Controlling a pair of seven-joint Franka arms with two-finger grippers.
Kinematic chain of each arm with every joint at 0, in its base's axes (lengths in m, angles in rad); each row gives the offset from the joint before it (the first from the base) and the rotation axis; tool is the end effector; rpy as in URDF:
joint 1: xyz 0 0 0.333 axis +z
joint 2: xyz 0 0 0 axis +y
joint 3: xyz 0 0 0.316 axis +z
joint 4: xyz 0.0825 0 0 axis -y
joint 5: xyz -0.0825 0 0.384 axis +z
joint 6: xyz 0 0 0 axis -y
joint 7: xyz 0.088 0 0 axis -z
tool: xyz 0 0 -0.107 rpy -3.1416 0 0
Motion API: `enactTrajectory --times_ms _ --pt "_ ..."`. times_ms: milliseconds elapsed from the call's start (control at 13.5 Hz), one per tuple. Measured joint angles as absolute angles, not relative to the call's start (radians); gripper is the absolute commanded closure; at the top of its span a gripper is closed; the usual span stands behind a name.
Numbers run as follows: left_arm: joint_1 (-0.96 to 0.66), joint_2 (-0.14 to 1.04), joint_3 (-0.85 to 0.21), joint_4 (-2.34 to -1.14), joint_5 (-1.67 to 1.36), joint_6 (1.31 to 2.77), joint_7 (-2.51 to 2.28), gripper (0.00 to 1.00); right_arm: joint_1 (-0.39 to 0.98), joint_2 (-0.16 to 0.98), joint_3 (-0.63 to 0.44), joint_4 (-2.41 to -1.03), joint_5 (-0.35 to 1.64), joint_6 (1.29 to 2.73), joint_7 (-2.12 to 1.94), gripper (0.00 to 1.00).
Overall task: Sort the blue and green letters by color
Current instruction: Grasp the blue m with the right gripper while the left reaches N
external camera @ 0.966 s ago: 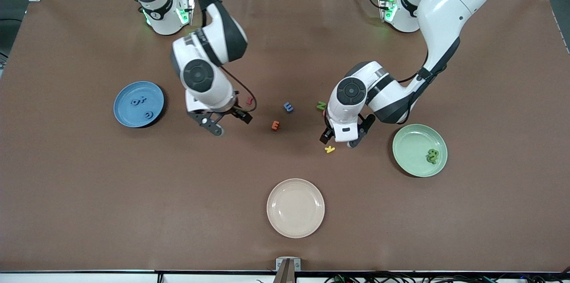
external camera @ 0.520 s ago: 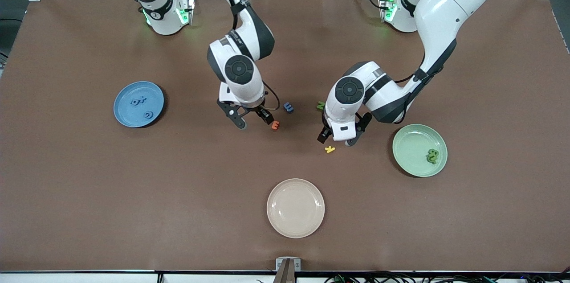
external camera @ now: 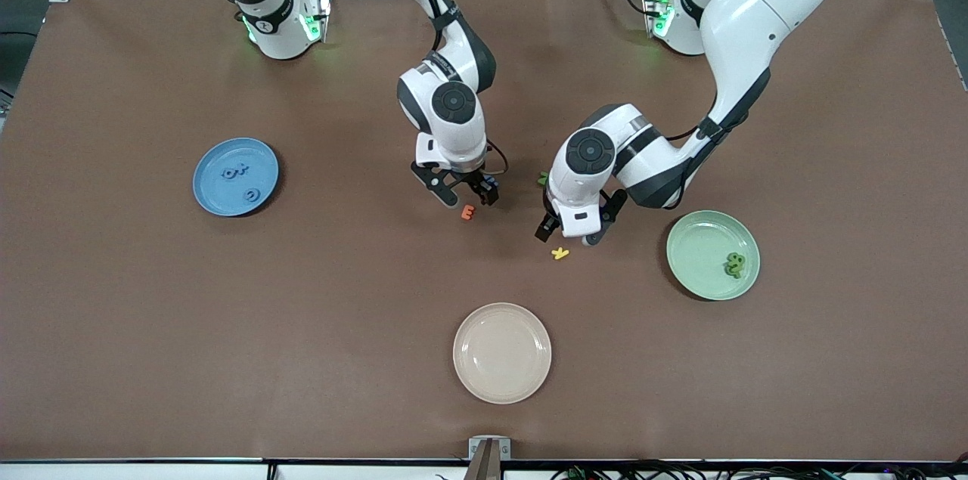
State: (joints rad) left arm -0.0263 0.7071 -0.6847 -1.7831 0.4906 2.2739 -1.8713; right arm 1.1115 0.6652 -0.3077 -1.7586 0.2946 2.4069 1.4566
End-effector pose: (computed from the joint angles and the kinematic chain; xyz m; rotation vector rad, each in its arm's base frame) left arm 0.5239 -0.3868 0.2263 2.7945 1.4279 -0.0986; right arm 0.4473 0.4916 0.2048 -2.8634 1.2211 -0.0010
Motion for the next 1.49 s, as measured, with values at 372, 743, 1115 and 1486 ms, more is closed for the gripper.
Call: enactTrajectory --times_ms 372,743,1115,1486 --pt "-0.034 0.711 -0.683 -1.784 0.491 2.29 -1.89 0.0 1.129 0.686 -0.302 -1.755 0.295 2.418 1.49 0.31" --pt "-0.034 0.712 -0.681 -1.79 0.491 2.295 -1.89 0.0 1.129 0.712 -0.299 -1.738 0.295 2.438 1.507 0.31" --pt "-0.034 0.713 -0.681 -1.795 0.491 2.315 -1.891 0.0 1.13 0.742 -0.292 -1.709 0.295 2.439 1.517 0.31" --pt "-0.039 0.722 -0.681 -1.82 0.491 2.337 -1.93 0.01 1.132 0.743 -0.282 -1.704 0.295 2.439 1.52 0.31"
